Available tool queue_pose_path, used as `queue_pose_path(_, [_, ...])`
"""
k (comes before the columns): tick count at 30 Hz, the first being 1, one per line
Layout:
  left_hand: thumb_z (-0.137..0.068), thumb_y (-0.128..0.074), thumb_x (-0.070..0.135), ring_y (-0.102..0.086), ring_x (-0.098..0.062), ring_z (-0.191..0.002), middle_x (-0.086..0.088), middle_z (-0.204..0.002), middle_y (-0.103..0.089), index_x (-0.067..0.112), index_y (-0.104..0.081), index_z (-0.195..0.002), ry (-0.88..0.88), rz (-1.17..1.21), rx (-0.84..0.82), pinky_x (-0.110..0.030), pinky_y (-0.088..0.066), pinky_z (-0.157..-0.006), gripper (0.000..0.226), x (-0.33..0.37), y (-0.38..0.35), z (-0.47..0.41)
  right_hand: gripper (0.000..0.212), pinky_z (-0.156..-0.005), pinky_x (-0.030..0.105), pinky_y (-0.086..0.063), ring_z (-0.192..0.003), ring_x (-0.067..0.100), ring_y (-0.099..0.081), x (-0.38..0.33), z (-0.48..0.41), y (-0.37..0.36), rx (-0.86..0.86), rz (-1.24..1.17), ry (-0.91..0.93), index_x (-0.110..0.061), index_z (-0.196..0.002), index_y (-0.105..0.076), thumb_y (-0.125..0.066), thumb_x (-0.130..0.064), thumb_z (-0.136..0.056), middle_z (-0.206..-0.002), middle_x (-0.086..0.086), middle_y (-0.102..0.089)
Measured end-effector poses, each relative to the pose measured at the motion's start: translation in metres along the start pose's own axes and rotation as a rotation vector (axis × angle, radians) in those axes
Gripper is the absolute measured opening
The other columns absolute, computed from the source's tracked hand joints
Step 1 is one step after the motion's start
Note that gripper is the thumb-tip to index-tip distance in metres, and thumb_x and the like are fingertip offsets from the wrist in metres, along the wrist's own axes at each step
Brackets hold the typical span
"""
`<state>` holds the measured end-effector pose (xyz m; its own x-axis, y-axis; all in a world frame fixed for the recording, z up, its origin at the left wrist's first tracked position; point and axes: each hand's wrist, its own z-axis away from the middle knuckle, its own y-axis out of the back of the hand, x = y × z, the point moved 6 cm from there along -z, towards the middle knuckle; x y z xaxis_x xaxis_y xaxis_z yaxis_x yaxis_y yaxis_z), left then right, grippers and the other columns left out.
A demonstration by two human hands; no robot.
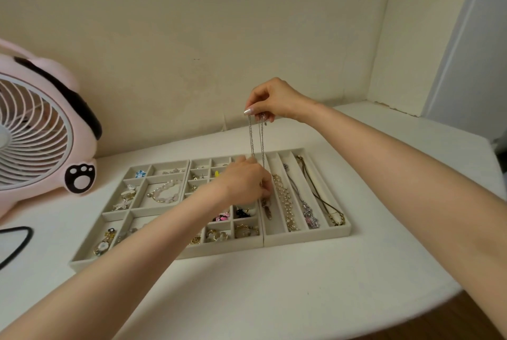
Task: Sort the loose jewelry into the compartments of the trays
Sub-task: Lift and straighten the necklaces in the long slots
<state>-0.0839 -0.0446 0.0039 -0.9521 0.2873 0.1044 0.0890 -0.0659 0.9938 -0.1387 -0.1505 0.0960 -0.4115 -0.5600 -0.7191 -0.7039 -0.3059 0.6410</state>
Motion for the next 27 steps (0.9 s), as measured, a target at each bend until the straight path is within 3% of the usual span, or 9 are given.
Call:
queue_pose_path(13, [-0.089,-0.059,0.024,-0.044,-0.018,-0.103,0.008,-0.089,-0.050,0.028,-0.059,-0.080,0.012,0.069,0.026,-0.034,-0.038,-0.094,0.010,-0.003,0.001,0.002,0.009,-0.044,0.016,-0.043,-0.053,0.014,-0.052,0.002,0.000,-0.002,-0.013,-0.013,-0.007,-0.011,-0.076,-0.066,-0.070,-0.006,-0.082,-0.065,0.009,-0.059])
queue_pose_path(20, [-0.090,-0.059,0.022,-0.052,-0.011,-0.090,0.006,-0.086,-0.062,0.014,-0.071,-0.091,0.020,0.146,0.013,-0.032,-0.045,-0.092,0.014,-0.001,0.000,0.004,0.004,-0.045,0.018,-0.043,-0.052,0.013,-0.052,0.009,-0.003,-0.003,-0.011,0.002,-0.020,-0.007,-0.080,-0.067,-0.069,-0.005,-0.082,-0.064,0.009,-0.060])
queue_pose_path(27, [-0.089,-0.059,0.027,-0.043,-0.017,-0.103,0.004,-0.092,-0.050,0.018,-0.066,-0.090,0.038,0.113,0.067,-0.032,-0.039,-0.090,0.011,-0.005,0.003,0.005,0.004,-0.045,0.018,-0.044,-0.053,0.014,-0.052,0.013,-0.004,-0.002,-0.008,0.015,-0.025,-0.008,-0.081,-0.067,-0.068,-0.006,-0.083,-0.065,0.009,-0.060])
